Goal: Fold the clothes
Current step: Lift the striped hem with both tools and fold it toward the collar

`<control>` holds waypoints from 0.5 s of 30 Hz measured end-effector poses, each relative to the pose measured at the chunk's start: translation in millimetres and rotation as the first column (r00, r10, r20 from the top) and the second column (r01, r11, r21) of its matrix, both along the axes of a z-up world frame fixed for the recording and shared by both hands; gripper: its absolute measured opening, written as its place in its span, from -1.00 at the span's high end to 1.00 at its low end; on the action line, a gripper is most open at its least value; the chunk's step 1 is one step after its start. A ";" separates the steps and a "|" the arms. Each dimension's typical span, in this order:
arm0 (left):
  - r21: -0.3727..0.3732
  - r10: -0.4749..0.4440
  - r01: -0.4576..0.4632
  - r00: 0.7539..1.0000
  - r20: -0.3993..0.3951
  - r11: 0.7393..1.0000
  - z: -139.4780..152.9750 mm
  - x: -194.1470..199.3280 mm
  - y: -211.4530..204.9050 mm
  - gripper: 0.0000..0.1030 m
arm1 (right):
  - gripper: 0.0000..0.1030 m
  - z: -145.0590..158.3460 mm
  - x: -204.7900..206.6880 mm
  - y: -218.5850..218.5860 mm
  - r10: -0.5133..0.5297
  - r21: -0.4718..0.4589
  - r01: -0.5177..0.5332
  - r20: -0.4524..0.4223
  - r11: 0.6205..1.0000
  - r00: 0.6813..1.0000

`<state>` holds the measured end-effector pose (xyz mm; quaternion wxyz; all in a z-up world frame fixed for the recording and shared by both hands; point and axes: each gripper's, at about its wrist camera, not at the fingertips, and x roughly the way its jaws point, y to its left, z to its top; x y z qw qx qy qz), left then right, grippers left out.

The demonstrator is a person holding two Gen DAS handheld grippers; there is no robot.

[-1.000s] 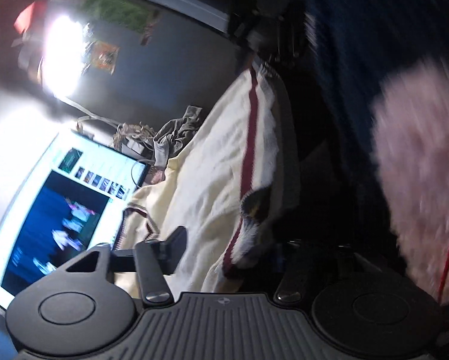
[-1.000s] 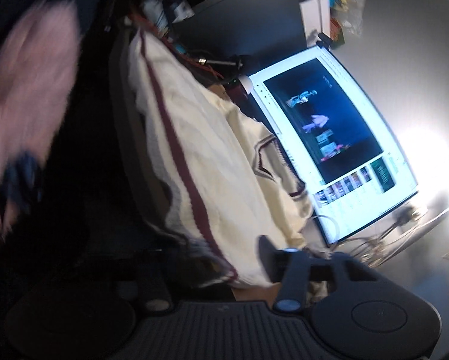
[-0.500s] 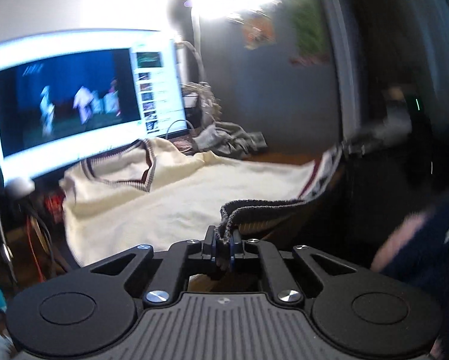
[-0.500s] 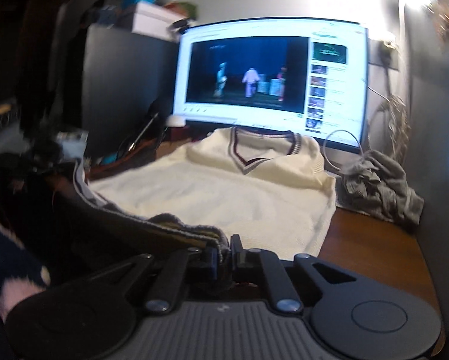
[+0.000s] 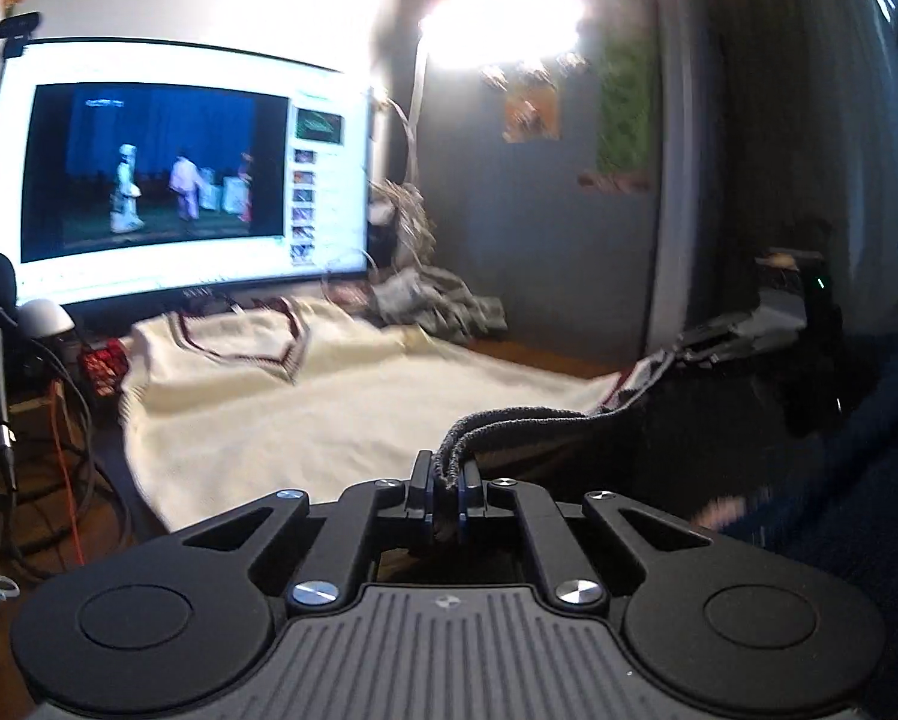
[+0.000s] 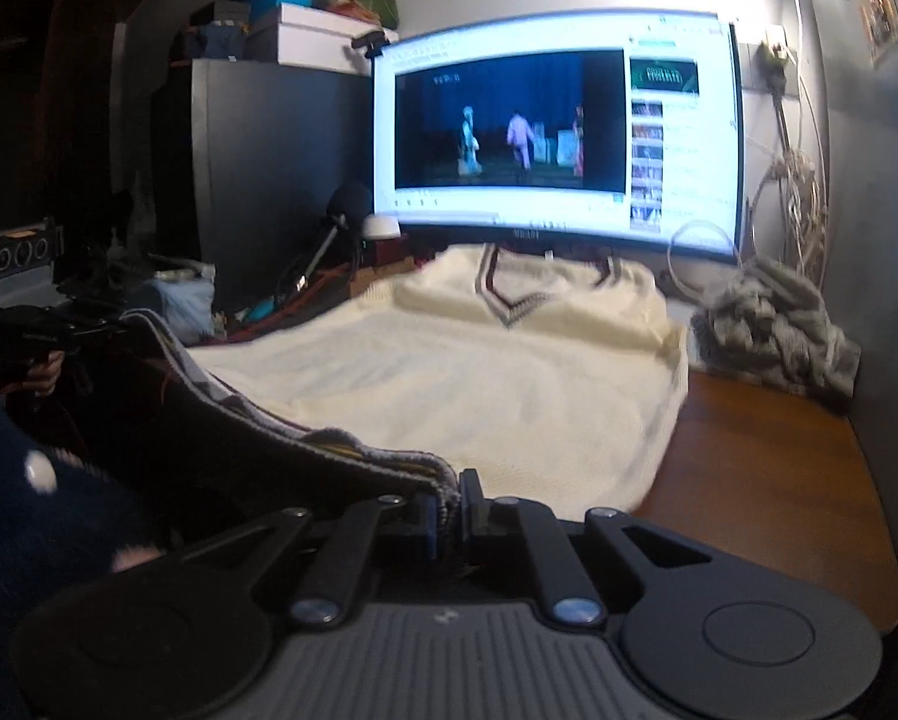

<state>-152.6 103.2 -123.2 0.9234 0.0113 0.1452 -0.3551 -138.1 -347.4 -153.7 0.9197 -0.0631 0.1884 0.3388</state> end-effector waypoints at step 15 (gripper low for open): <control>0.005 0.204 -0.207 0.956 -0.213 0.978 15.1 181.6 2.2 0.88 | 0.90 42.2 191.7 45.6 -0.076 -0.050 0.071 -0.096 0.996 0.993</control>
